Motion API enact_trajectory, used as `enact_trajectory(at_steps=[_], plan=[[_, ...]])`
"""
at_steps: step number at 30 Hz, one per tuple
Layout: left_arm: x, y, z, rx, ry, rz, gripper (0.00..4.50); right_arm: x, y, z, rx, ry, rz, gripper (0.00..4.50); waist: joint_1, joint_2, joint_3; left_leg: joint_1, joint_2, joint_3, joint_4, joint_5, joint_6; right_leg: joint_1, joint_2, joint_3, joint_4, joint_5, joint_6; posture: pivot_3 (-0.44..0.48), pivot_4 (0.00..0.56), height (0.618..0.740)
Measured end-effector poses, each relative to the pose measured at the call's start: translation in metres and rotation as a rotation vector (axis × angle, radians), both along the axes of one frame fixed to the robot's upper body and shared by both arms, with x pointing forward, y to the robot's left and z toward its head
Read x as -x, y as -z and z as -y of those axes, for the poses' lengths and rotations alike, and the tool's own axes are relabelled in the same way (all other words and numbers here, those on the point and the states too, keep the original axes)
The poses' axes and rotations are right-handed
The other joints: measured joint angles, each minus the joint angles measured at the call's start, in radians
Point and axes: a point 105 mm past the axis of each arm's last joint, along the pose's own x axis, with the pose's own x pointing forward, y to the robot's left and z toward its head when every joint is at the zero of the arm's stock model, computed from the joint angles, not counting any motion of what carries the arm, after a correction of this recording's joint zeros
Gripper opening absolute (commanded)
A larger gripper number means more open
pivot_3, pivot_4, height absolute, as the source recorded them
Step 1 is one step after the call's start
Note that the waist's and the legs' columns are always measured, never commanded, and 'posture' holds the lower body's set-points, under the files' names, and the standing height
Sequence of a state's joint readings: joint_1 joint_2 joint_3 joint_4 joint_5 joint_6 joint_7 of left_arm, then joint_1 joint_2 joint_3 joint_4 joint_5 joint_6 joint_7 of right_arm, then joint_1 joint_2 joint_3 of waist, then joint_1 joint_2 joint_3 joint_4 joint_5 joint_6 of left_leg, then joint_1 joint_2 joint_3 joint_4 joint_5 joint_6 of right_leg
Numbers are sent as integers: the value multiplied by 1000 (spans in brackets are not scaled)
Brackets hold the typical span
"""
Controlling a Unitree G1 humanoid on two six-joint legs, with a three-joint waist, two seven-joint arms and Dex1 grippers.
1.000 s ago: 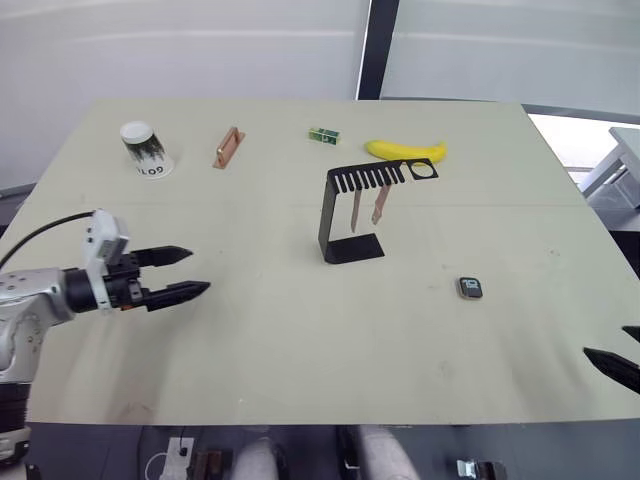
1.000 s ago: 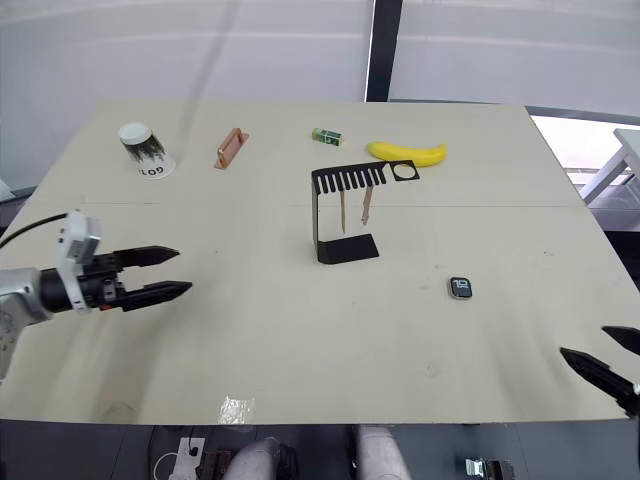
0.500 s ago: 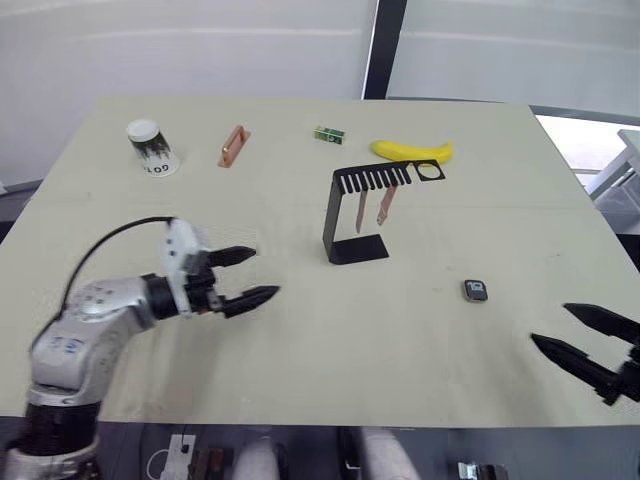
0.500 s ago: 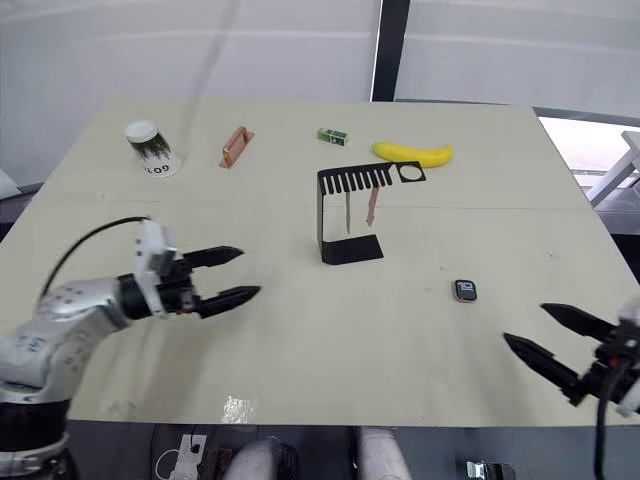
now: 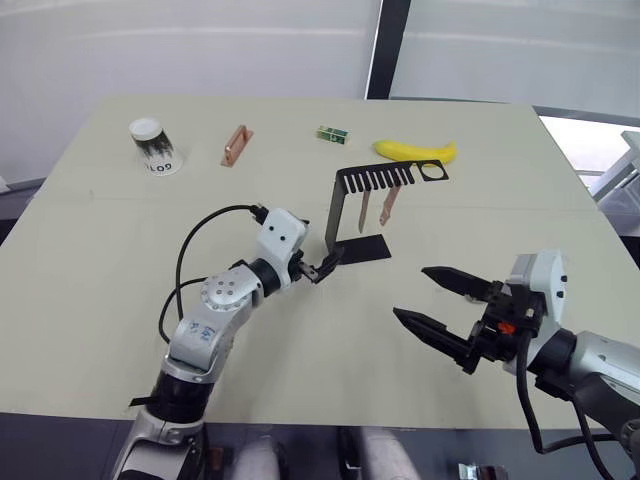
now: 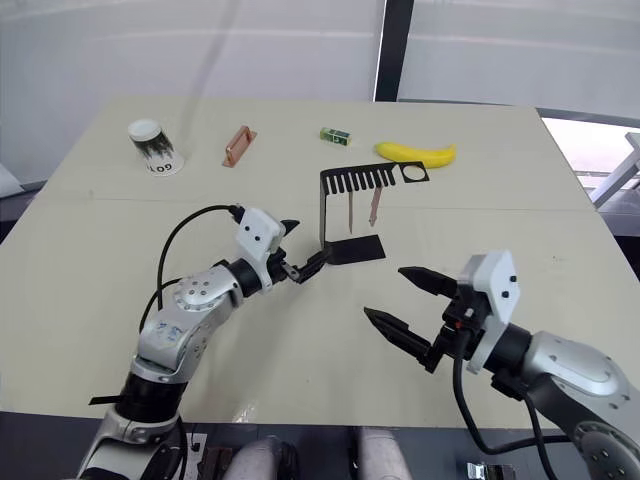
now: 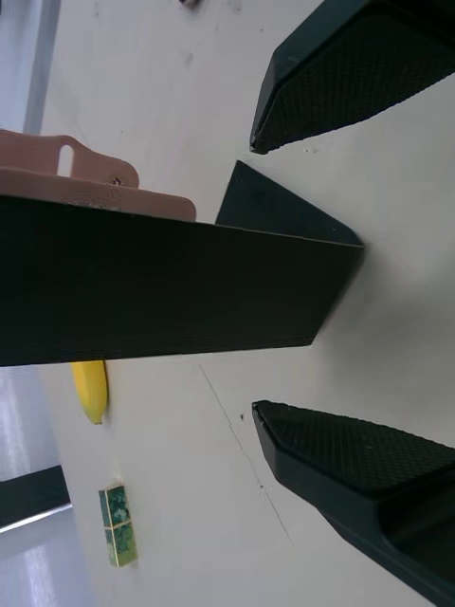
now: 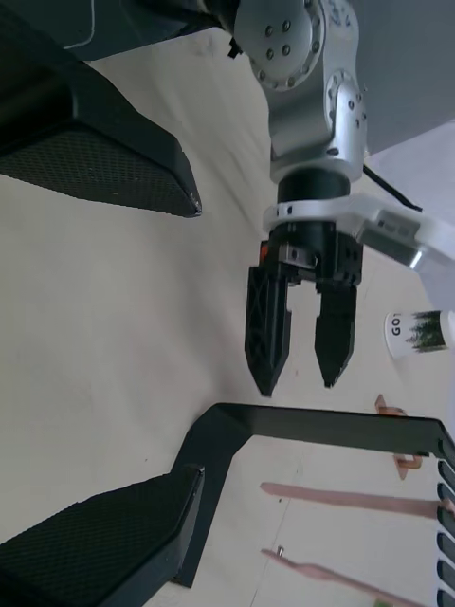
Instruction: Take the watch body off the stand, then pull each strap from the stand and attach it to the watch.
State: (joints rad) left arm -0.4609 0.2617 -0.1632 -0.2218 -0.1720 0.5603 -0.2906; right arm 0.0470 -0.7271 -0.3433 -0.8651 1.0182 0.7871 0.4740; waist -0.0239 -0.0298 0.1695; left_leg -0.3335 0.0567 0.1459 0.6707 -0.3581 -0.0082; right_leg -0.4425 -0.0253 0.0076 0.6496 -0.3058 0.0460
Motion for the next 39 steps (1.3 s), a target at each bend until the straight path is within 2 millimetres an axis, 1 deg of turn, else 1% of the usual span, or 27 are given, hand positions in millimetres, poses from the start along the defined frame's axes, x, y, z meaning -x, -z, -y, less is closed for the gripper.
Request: enact_trajectory(at_steps=[3, 6, 12, 14, 16, 23, 29, 32, 33, 34, 39], plan=[[-10, 2, 2, 14, -26, -16, 4500, -3, 1, -4, 1, -3, -2, 4440, -2, 0, 0, 0, 0, 0, 2, 0, 0, 0, 0, 0, 2, 0, 0, 0, 150, 740], [-14, 1, 6, 23, -23, -13, 4500, -5, 1, -7, 1, -1, 0, 4440, -2, 0, 0, 0, 0, 0, 2, 0, 0, 0, 0, 0, 3, 0, 0, 0, 150, 740], [-28, -2, 4, 5, -46, 10, 4500, -7, 4, -9, -8, 13, -4, 4440, -1, 0, 0, -1, 0, 0, 4, 0, 0, 0, 0, 0, 3, 0, 0, 0, 150, 740], [-30, -3, 3, -1, -51, 21, 3987, -7, 4, -9, -8, 18, 0, 4500, -2, 0, 0, -1, 1, 0, 4, 0, 0, -1, 0, 0, 3, 0, 0, 0, 150, 740], [-32, -2, 4, -3, -53, 23, 3224, -8, 4, -9, -2, 24, 9, 4500, -1, 0, 0, -1, 1, 0, 4, 0, 0, 0, 0, 0, 3, 0, 0, 0, 150, 740], [-36, 0, 9, -1, -52, 22, 3224, -17, 7, 0, 32, 92, 33, 4500, -2, 0, 0, -1, 1, 0, 5, 0, 0, -1, 0, 0, 3, 0, 0, 0, 150, 740], [-36, -8, 16, 13, -37, 54, 3224, -18, 8, 1, 42, 107, 40, 4500, -1, 0, 0, -1, 1, 0, 5, 0, 0, -1, 0, 0, 4, 0, 0, 0, 150, 740], [-38, -2, 16, 14, -39, 35, 2417, -19, 8, 1, 42, 109, 41, 4500, -2, 0, 0, -1, 1, 0, 5, 0, 0, -1, 0, 0, 4, 0, 0, 0, 150, 740], [-38, 0, 17, 16, -38, 30, 1884, -19, 8, 1, 41, 110, 41, 4500, -2, 0, 0, -1, 1, 0, 5, 0, 0, -1, 0, 0, 4, 0, 0, 0, 150, 740], [-37, 0, 18, 19, -36, 29, 1469, -19, 9, 1, 41, 111, 40, 4500, -1, 0, 0, -1, 1, 0, 5, 0, 0, -1, 0, 0, 4, 0, 0, 0, 150, 740], [-37, -1, 21, 27, -30, 28, 1469, -19, 9, 1, 40, 111, 40, 4500, -2, 0, 0, -1, 1, 0, 5, 0, 0, -1, 0, 0, 4, 0, 0, 0, 150, 740]])
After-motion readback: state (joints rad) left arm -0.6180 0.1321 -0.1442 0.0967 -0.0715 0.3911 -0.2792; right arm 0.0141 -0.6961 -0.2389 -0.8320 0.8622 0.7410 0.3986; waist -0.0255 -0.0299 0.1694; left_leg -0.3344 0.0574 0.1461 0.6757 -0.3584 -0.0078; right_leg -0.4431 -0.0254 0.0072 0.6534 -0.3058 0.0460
